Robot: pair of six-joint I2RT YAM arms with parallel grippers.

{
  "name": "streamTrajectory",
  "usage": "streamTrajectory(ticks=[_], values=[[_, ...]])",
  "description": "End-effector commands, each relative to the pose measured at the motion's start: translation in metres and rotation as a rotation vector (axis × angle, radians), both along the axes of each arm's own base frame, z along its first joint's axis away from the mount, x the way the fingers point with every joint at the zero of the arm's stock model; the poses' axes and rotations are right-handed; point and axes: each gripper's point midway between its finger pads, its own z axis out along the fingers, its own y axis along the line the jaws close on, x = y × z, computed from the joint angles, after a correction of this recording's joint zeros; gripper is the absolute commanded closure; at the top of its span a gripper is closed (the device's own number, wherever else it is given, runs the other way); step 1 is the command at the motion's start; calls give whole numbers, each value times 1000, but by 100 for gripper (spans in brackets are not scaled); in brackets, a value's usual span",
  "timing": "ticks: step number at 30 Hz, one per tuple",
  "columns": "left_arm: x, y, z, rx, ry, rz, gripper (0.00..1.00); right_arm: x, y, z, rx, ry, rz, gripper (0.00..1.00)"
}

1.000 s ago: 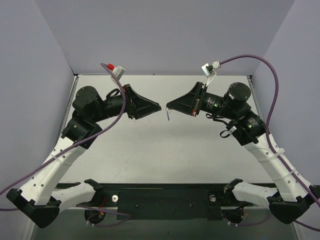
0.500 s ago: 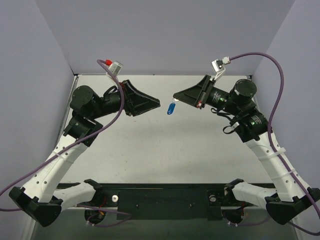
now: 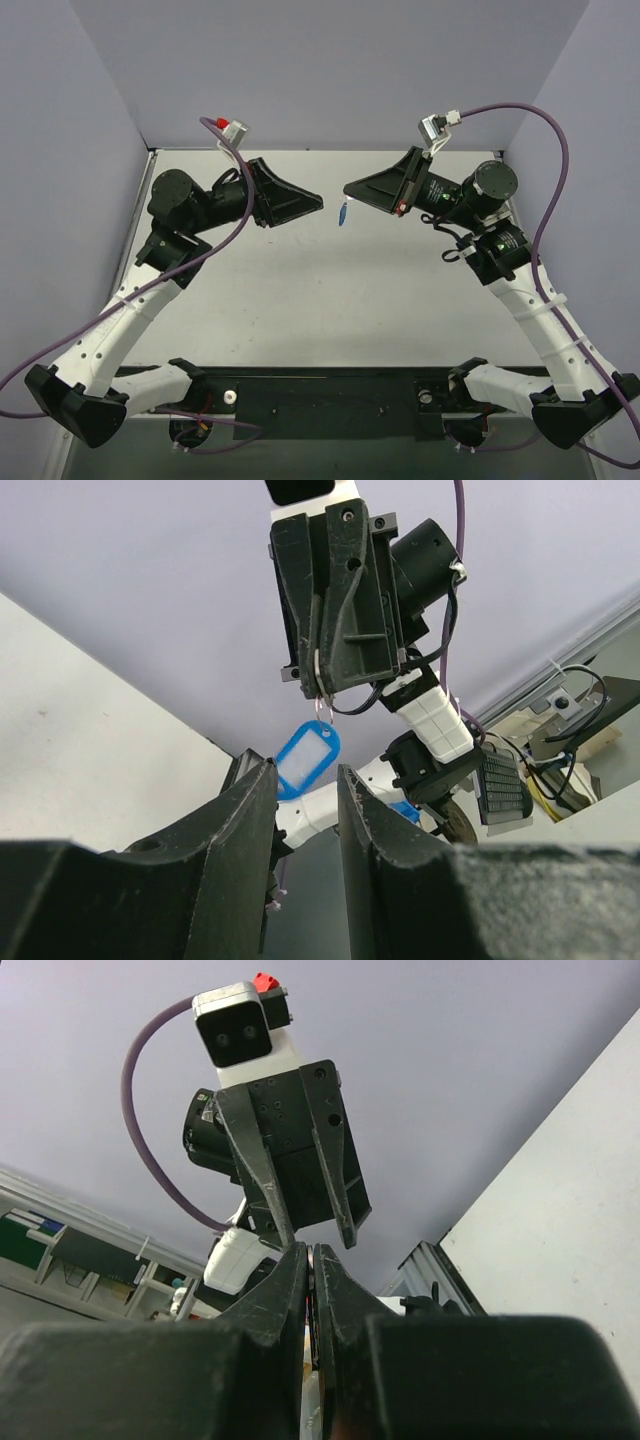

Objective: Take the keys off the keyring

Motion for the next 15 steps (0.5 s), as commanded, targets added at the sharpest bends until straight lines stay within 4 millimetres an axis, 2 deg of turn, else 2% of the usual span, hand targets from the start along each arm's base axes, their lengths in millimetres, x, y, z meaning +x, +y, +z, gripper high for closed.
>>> streamTrajectory(ticks=[1,8,15], values=[[-1,-1,15,-46,-46,-13,60,-10,3,17,48,-71,45,100],[6,-12,17,-66,-36,-14,62,-12,14,11,19,-72,59,100],[4,-18,17,-67,-36,-29,70,-12,17,8,-6,-71,55,100]])
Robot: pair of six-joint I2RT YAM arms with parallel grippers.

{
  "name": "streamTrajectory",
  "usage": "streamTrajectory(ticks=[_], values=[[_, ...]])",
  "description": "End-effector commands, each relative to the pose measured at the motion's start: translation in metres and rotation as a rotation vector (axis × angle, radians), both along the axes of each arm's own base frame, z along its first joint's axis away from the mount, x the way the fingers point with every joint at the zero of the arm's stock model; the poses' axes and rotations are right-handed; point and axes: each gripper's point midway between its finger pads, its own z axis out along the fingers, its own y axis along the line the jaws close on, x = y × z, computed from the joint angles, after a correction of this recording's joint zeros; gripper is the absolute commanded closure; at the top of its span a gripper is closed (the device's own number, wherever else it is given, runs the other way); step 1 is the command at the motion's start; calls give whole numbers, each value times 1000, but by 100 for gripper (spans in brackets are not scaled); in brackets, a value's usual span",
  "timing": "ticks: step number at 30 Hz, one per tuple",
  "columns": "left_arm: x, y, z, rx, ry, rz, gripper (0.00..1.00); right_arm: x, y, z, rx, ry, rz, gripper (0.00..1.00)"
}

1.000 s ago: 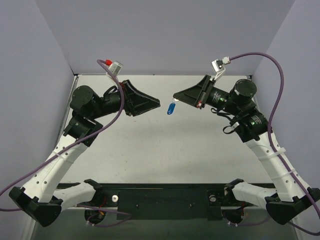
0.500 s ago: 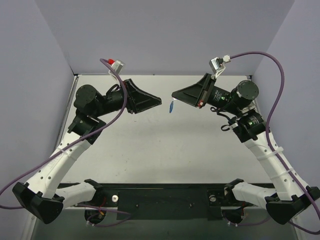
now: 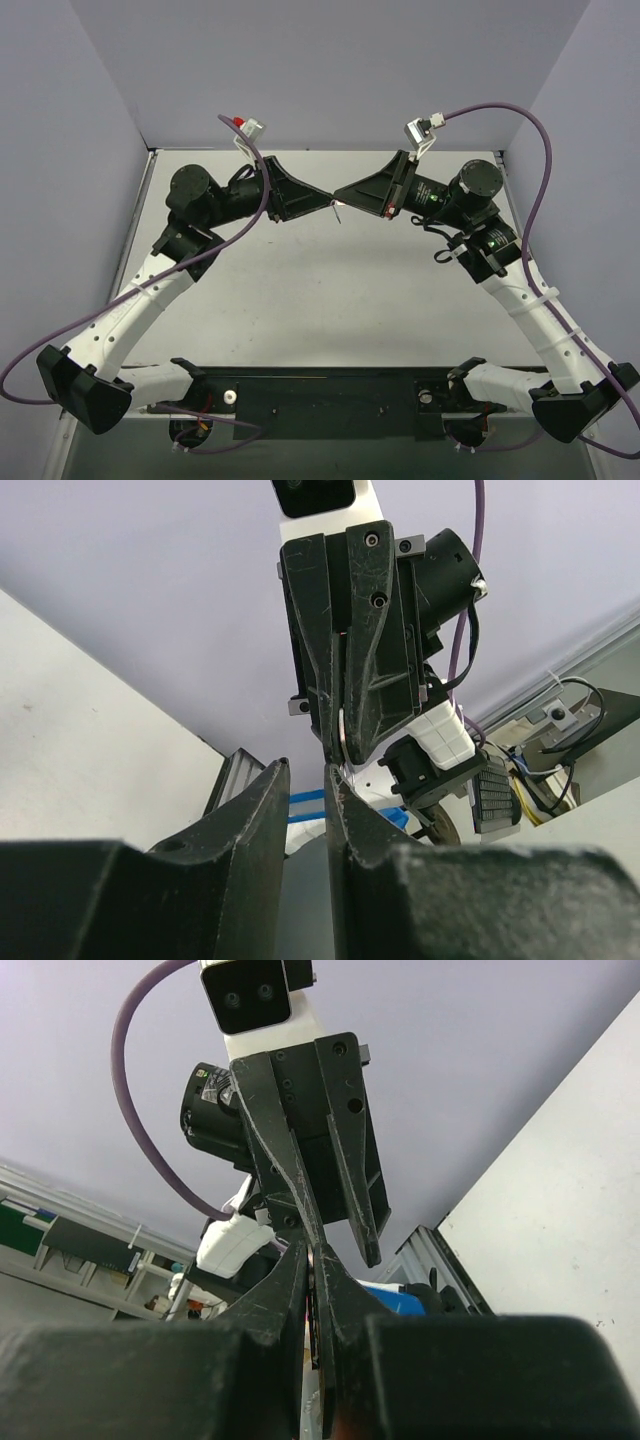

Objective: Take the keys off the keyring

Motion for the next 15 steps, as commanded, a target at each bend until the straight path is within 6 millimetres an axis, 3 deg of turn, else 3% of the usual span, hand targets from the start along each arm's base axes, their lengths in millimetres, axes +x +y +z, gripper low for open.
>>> streamTrajectory(ticks=[1,6,15], values=[[-10,1,26,-58,-80,-5,72,-6,-1,19,20,-80,6,100],[-12,1,23,-52,-78,-6,75,-5,0,17,15,-79,2,100],[-12,11,32,-5,-107,53,57,-6,-3,15,-21,-93,-9,100]])
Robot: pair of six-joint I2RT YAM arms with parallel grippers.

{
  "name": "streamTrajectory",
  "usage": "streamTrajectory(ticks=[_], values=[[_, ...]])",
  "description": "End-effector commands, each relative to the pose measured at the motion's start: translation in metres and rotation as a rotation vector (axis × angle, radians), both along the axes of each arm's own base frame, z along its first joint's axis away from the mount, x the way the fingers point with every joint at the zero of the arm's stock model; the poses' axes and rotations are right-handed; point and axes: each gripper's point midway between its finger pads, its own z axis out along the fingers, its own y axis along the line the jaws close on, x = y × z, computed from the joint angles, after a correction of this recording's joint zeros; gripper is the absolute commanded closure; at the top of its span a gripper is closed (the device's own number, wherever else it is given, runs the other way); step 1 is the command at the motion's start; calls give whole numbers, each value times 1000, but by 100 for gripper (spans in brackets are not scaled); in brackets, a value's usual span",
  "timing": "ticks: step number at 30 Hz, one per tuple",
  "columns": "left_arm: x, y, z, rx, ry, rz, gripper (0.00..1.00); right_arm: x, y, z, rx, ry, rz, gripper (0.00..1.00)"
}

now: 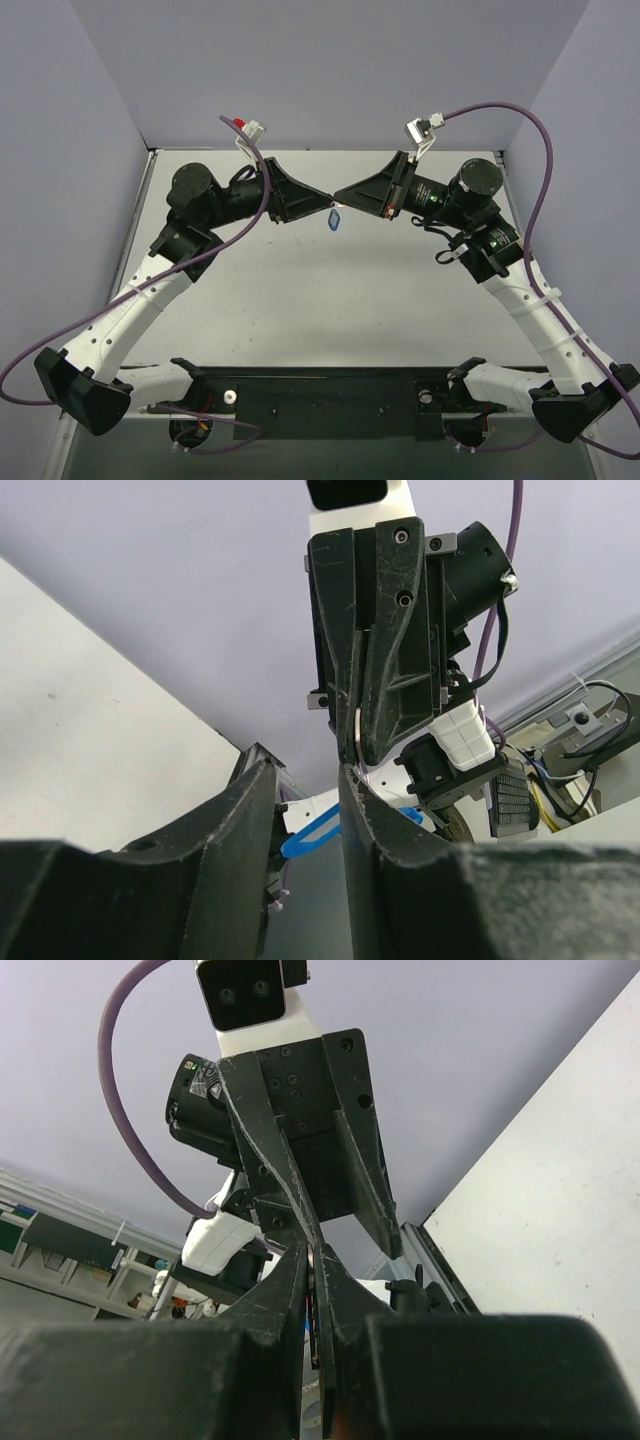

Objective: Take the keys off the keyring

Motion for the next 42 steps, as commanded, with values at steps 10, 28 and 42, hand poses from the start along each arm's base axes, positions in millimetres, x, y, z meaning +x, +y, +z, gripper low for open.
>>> streamTrajectory(ticks=[10,28,42], values=[[-19,18,47,-58,-123,42,55,-7,-5,24,15,-83,-2,100],[-18,17,42,-85,-95,24,55,-3,-5,32,42,-90,-14,100],[-15,7,30,-77,-70,21,59,-2,-3,38,92,-85,-3,100]])
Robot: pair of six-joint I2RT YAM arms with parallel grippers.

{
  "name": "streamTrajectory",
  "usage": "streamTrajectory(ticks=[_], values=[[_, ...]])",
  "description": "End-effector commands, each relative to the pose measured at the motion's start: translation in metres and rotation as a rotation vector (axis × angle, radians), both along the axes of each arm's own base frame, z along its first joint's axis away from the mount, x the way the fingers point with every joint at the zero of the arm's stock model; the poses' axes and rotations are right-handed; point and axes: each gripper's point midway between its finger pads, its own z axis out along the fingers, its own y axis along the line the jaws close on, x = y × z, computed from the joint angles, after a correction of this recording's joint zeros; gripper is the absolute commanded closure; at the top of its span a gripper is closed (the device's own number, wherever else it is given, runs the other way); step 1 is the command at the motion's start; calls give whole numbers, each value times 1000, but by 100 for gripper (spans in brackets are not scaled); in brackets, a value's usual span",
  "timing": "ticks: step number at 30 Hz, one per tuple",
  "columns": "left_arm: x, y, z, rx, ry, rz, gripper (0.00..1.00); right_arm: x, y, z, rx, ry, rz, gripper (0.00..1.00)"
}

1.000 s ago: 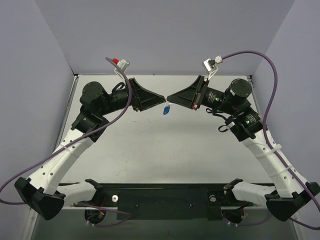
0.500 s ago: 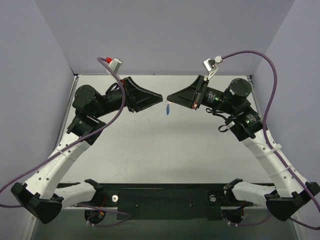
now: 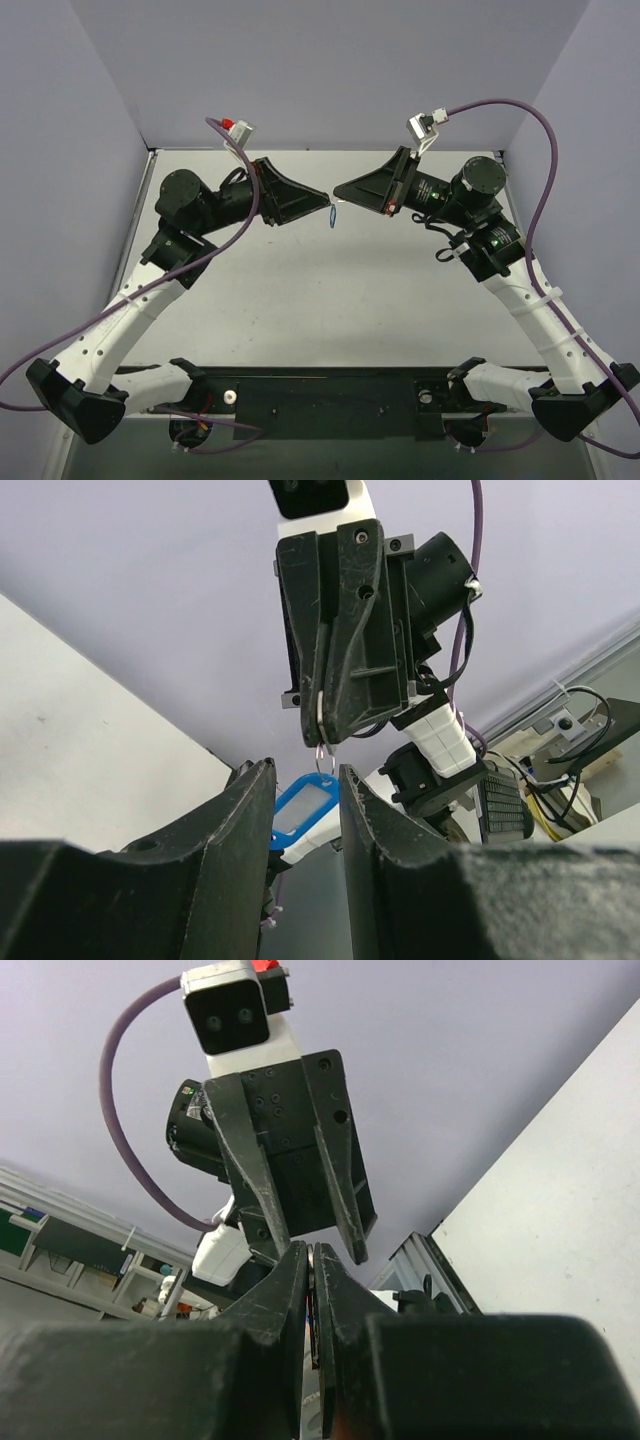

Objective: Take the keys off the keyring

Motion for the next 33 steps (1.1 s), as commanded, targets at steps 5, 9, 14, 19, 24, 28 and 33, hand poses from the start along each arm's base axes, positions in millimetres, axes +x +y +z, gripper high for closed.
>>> streamTrajectory(ticks=[5,9,14,19,24,28,33], values=[[-6,-13,15,-62,-39,-20,60,-4,-2,28,80,-75,9,100],[-8,-21,18,-71,-39,-27,61,-4,-2,25,77,-73,7,100],[-8,-22,23,-86,-46,-18,62,-5,-3,23,73,-74,6,100],[-10,-19,27,-94,-48,-8,63,-5,-3,22,69,-74,3,100],[-9,-16,29,-100,-48,6,64,-5,-3,20,65,-74,6,100],[-7,-16,30,-106,-43,16,67,-7,-1,19,64,-76,14,100],[-3,-17,29,-105,-27,31,93,-10,1,17,58,-80,30,100]])
